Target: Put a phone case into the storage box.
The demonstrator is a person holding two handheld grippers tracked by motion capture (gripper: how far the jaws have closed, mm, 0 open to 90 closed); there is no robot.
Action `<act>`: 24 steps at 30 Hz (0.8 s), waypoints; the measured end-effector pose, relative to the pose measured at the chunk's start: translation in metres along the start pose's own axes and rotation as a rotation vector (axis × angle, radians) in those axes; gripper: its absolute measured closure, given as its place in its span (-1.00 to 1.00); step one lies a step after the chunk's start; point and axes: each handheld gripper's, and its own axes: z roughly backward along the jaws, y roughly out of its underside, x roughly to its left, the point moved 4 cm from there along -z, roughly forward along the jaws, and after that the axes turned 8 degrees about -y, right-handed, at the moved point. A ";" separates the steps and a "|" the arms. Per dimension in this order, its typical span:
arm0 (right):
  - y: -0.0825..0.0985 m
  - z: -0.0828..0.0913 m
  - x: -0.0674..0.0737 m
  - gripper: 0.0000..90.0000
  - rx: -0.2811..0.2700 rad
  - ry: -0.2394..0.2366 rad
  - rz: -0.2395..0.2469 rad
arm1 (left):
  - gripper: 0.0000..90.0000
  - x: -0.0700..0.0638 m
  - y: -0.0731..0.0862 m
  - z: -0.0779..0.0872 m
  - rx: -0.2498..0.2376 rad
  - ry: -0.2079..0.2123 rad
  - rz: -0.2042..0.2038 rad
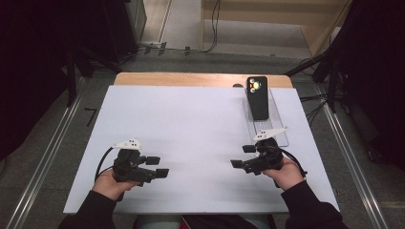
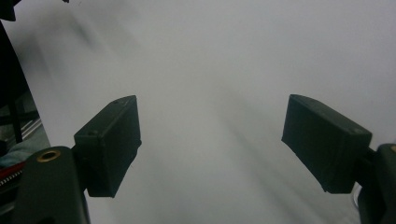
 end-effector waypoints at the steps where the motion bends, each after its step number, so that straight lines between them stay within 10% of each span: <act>1: 0.002 0.001 0.000 -0.61 0.002 0.001 -0.003 | -0.37 0.000 0.000 0.000 0.004 0.000 -0.002; 24: 0.039 0.027 -0.012 -0.61 0.000 0.051 -0.045 | -0.37 -0.001 0.001 -0.001 -0.001 0.003 -0.005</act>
